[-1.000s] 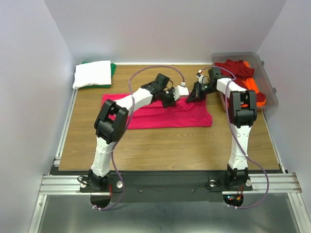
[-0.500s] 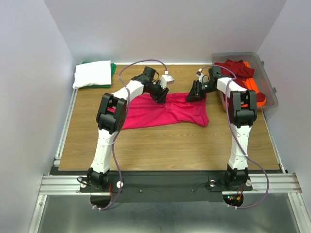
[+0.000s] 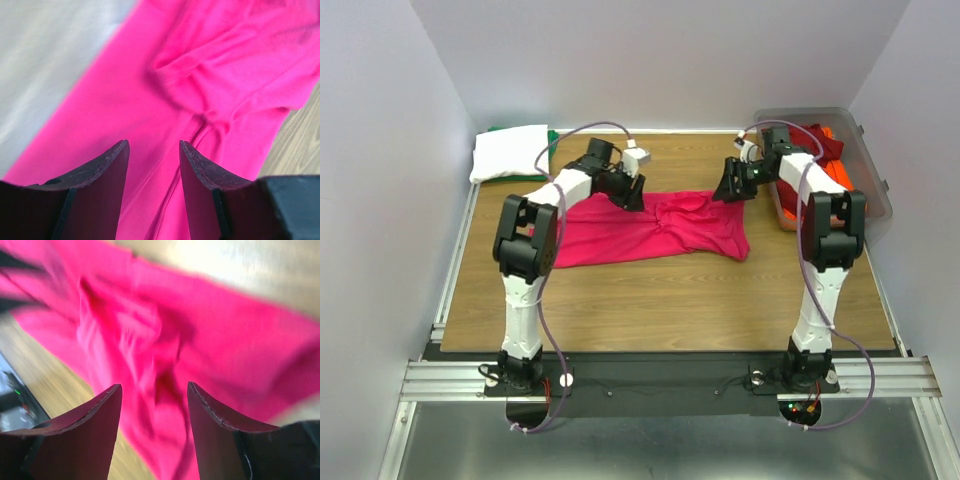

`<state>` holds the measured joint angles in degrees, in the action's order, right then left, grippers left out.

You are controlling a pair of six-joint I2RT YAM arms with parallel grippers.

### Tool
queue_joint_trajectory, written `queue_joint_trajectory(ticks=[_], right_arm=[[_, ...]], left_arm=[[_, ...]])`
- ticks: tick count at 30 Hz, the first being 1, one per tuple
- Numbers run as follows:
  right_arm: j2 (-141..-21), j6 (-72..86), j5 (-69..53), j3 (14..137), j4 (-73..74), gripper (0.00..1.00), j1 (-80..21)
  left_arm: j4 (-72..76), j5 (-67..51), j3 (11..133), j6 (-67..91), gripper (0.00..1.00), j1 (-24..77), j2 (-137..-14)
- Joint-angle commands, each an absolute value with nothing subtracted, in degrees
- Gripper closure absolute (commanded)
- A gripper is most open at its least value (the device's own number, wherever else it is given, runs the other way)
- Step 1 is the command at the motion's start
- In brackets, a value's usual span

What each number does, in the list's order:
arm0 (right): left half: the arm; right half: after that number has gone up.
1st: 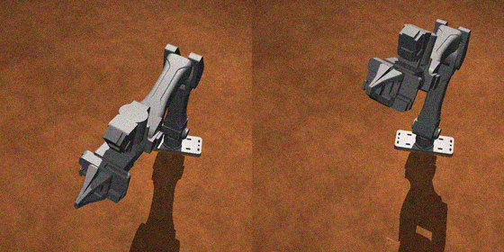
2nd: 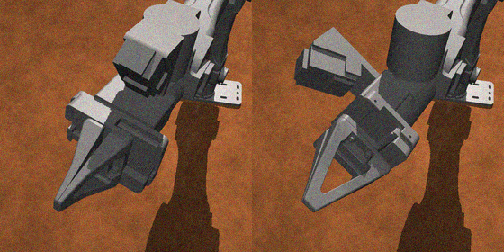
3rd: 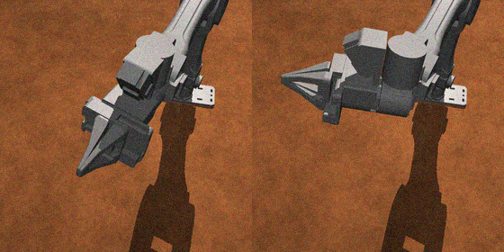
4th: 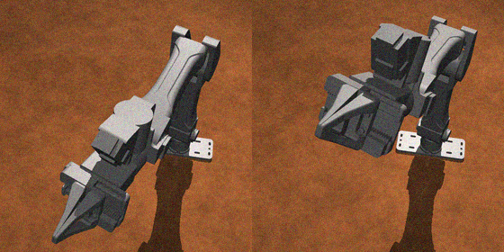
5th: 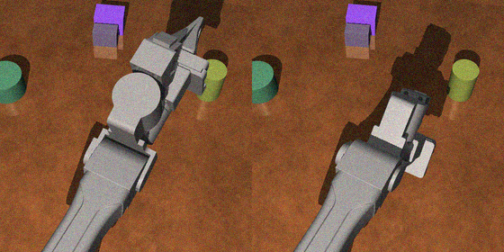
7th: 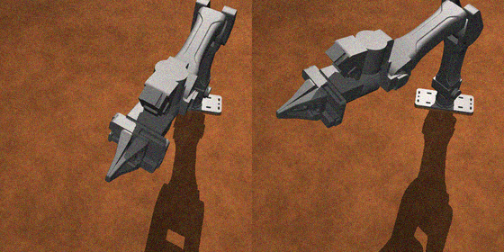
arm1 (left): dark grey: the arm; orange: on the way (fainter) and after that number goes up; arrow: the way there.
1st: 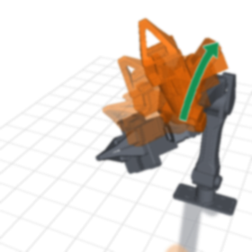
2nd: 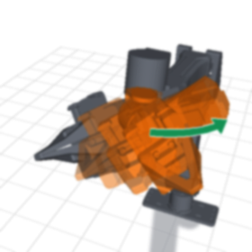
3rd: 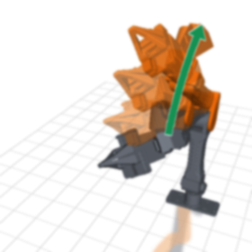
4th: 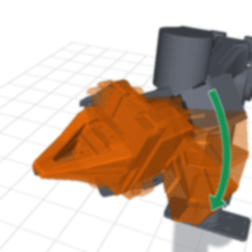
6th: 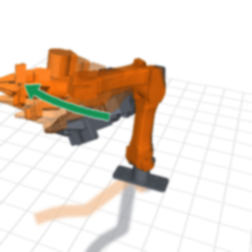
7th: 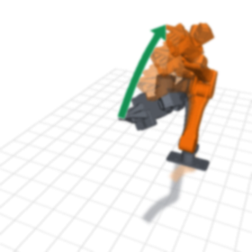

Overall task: Fold and stack the t-shirts
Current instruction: Fold the tshirt

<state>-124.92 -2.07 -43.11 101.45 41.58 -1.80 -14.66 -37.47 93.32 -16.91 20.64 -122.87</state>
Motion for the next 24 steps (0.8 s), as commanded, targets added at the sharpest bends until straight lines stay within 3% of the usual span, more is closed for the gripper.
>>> queue_joint_trajectory(ticks=[1,9,20,24], right_arm=[[-115.9,-15.4,-40.1,98.0,53.2,0.40,-1.2],[-110.7,-21.2,-30.0,87.4,59.8,0.45,-1.1],[-113.6,-21.9,-31.5,82.5,59.5,0.50,-1.3],[-115.8,-22.3,-30.6,81.7,58.2,0.60,-1.2]], left_arm=[[-13.5,-38.8,91.1,-14.7,0.44,18.1,-113.7],[-23.0,-37.6,84.8,-19.9,0.44,14.9,-108.0],[-25.4,-29.9,75.2,-24.3,0.45,10.0,-105.9],[-24.9,-26.4,72.2,-25.0,0.45,8.9,-106.1]])
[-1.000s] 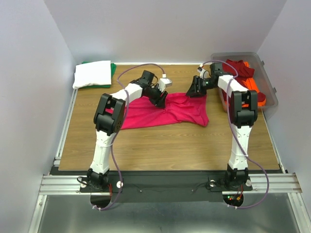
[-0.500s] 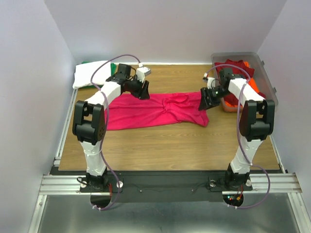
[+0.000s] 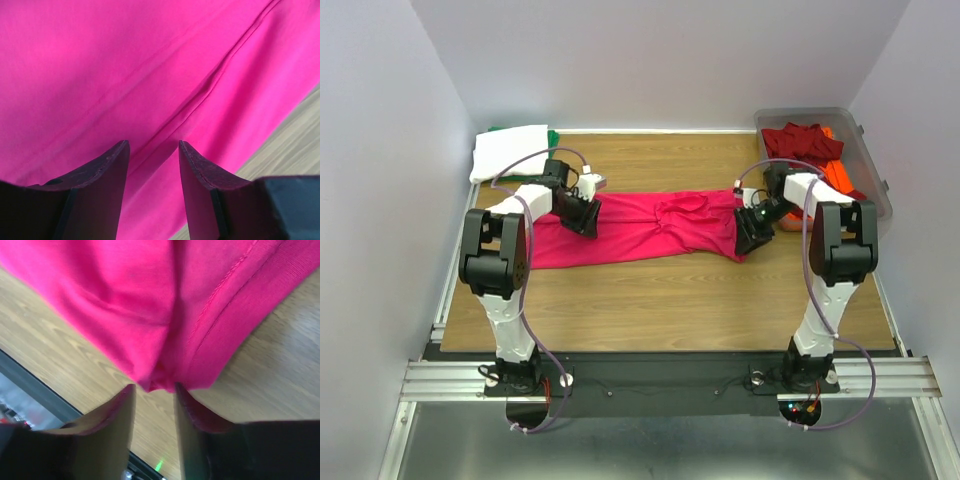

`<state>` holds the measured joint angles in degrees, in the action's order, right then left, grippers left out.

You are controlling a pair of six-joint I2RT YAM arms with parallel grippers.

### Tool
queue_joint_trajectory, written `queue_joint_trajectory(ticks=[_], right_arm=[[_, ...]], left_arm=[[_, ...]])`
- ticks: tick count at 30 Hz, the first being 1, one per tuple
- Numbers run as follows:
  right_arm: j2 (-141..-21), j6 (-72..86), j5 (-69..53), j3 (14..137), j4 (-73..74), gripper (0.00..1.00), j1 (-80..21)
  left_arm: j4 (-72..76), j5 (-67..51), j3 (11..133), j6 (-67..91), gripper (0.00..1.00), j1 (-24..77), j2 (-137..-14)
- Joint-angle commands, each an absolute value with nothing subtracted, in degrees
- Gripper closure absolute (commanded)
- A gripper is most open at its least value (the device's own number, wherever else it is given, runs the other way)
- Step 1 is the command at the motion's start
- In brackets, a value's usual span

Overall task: Fold and stack the t-shirts
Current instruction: Fold the tshirt

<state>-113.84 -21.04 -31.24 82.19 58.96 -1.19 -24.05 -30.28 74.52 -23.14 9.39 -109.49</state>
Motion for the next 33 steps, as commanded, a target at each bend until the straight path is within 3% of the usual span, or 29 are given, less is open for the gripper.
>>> queue_joint_trajectory(ticks=[1,2,3,4,12,21,22,25,27,33], right_arm=[[-116.4,-22.3,-30.1,81.9,58.2,0.69,-1.2],[-117.2,-22.6,-29.7,81.9,58.2,0.77,-1.2],[-117.4,-22.8,-28.5,82.0,58.1,0.95,-1.1],[-117.2,-23.2,-27.7,82.3,58.2,0.99,-1.1],[-112.7,-28.2,-19.8,84.5,61.7,0.99,2.7],[-113.7,-33.0,-21.3,83.8,66.5,0.99,2.6],[-114.1,-33.4,-22.3,85.1,67.8,0.98,2.6],[-113.7,-34.0,-27.5,89.6,70.0,0.72,2.6],[-113.9,-32.9,-30.8,96.0,70.0,0.64,2.5],[-118.3,-28.0,-35.1,108.5,70.9,0.63,-1.7]], left_arm=[[-24.7,-25.8,71.4,-25.4,0.45,8.6,-106.2],[-24.9,-24.7,71.1,-25.5,0.46,8.1,-106.3],[-25.2,-24.2,70.7,-25.6,0.46,7.8,-106.8],[-25.3,-23.4,70.4,-25.7,0.46,7.0,-107.1],[-25.7,-20.2,68.2,-26.8,0.48,3.2,-109.0],[-26.5,-20.6,69.3,-28.2,0.48,2.7,-109.3],[-26.8,-22.1,69.5,-28.6,0.48,2.7,-108.9],[-27.4,-24.8,70.0,-29.3,0.48,2.7,-106.3],[-27.6,-27.3,70.7,-29.4,0.48,2.7,-103.8],[-27.7,-30.5,74.7,-26.4,0.48,2.5,-101.0]])
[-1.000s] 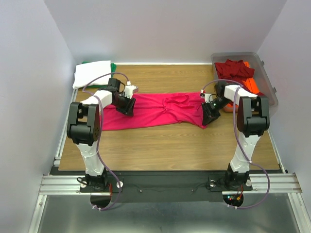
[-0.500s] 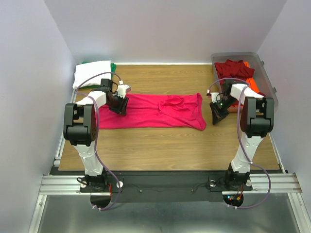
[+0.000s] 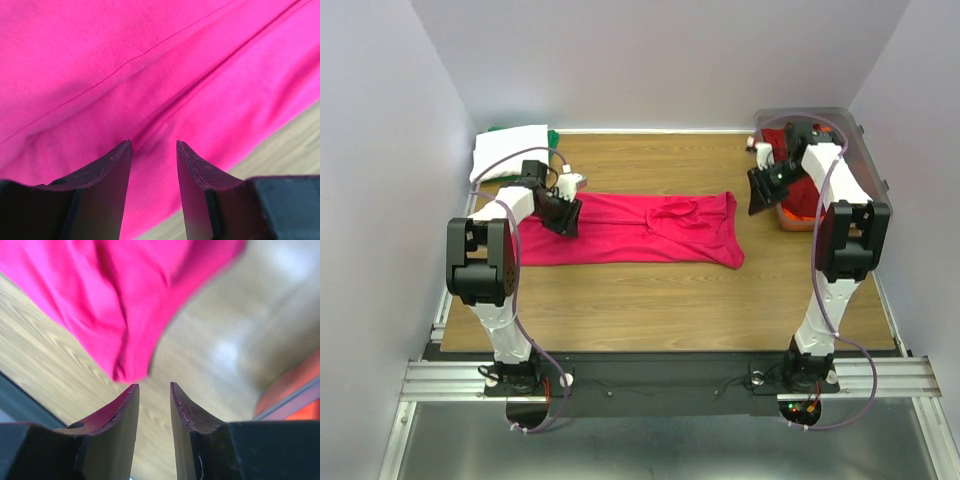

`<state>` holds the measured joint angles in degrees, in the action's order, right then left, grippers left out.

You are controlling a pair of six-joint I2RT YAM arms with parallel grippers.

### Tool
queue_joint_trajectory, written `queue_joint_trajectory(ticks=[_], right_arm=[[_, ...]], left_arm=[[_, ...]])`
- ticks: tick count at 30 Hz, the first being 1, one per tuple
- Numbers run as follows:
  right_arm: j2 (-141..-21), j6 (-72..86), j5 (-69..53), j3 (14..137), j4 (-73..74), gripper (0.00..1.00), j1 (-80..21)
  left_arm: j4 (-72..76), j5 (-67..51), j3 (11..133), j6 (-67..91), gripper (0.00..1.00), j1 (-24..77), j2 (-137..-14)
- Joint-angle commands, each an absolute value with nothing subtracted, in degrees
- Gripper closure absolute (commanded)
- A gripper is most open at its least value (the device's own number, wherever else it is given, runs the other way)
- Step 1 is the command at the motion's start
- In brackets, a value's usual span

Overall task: Fold and stack the t-shirts
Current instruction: Fold the tshirt

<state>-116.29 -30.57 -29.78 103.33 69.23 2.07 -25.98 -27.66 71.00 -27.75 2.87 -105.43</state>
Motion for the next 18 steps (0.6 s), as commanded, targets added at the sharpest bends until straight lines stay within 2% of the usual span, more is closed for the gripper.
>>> queue_joint_trajectory(ticks=[1,8,12,18], right_arm=[[-118.8,-27.0,-35.2,108.5,70.1,0.64,-2.8],[-121.5,-19.5,-31.6,103.6,56.7,0.69,-12.5],[-126.6,-17.3,-27.4,105.2,54.1,0.71,-14.0],[-133.2,-14.1,-16.1,108.9,48.8,0.73,-13.5]], left_arm=[[-27.8,-30.3,76.4,-26.1,0.48,2.5,-101.4],[-27.7,-24.4,82.1,-26.5,0.50,2.5,-106.7],[-25.7,-20.9,80.4,-26.5,0.50,2.5,-109.3],[-23.8,-14.6,74.6,-30.7,0.56,2.3,-109.8]])
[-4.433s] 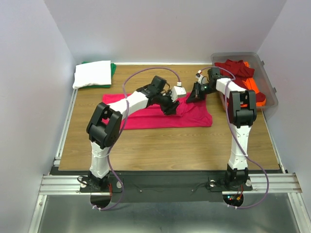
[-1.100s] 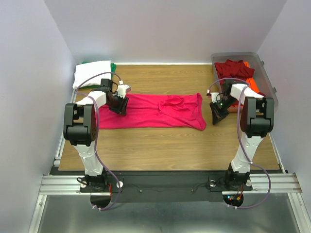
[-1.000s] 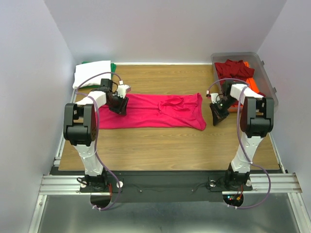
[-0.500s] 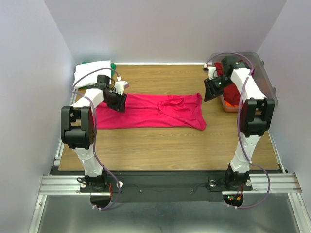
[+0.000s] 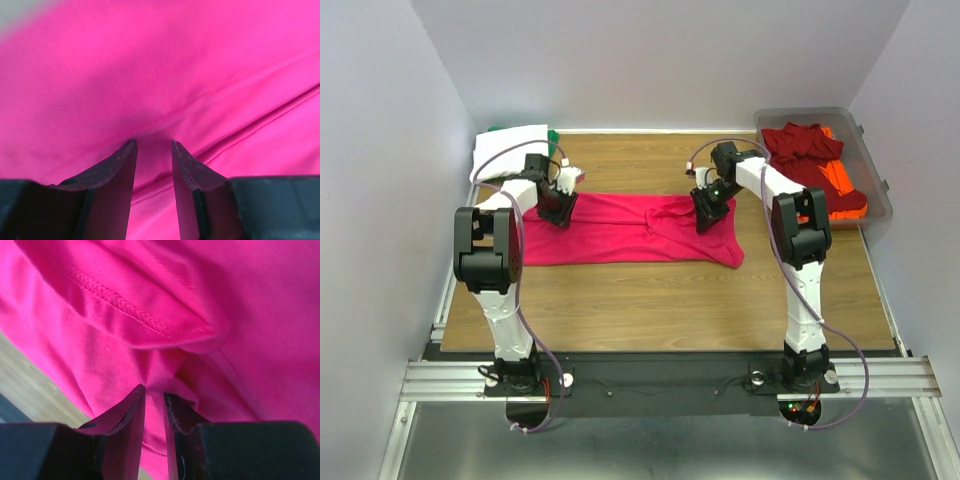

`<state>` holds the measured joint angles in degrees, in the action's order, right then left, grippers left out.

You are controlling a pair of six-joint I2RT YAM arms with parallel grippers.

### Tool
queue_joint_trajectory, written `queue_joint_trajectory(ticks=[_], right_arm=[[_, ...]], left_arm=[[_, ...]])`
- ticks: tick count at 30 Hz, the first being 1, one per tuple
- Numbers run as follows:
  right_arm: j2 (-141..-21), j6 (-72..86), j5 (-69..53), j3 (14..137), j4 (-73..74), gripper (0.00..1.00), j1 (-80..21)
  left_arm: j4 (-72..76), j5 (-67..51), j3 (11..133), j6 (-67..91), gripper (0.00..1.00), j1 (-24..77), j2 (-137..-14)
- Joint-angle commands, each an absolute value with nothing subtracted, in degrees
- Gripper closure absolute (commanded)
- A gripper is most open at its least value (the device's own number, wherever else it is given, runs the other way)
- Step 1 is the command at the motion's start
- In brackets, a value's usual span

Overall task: Fold and stack the t-shirts
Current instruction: Fold the tshirt

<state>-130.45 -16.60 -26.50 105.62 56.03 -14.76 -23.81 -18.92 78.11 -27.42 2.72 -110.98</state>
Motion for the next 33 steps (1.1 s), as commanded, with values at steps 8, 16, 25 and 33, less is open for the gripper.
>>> queue_joint_trajectory(ticks=[8,16,25,33], right_arm=[[-146.9,-19.2,-13.3,132.2,45.0,0.74,-13.7],[-144.2,-23.4,-5.6,139.4,40.3,0.72,-14.4],[-124.6,-13.1,-12.3,114.0,37.0,0.68,-14.3],[-131.2,-10.5,-14.0,113.8,37.0,0.71,-14.2]], left_arm=[[-29.2,-16.0,60.8,-38.8,0.65,10.3,-102.0],[-37.7,-23.4,63.2,-35.6,0.63,23.7,-94.4],[-36.0,-21.5,74.4,-40.6,0.60,20.0,-97.3],[-28.0,-15.6,68.1,-43.7,0.61,19.9,-102.9]])
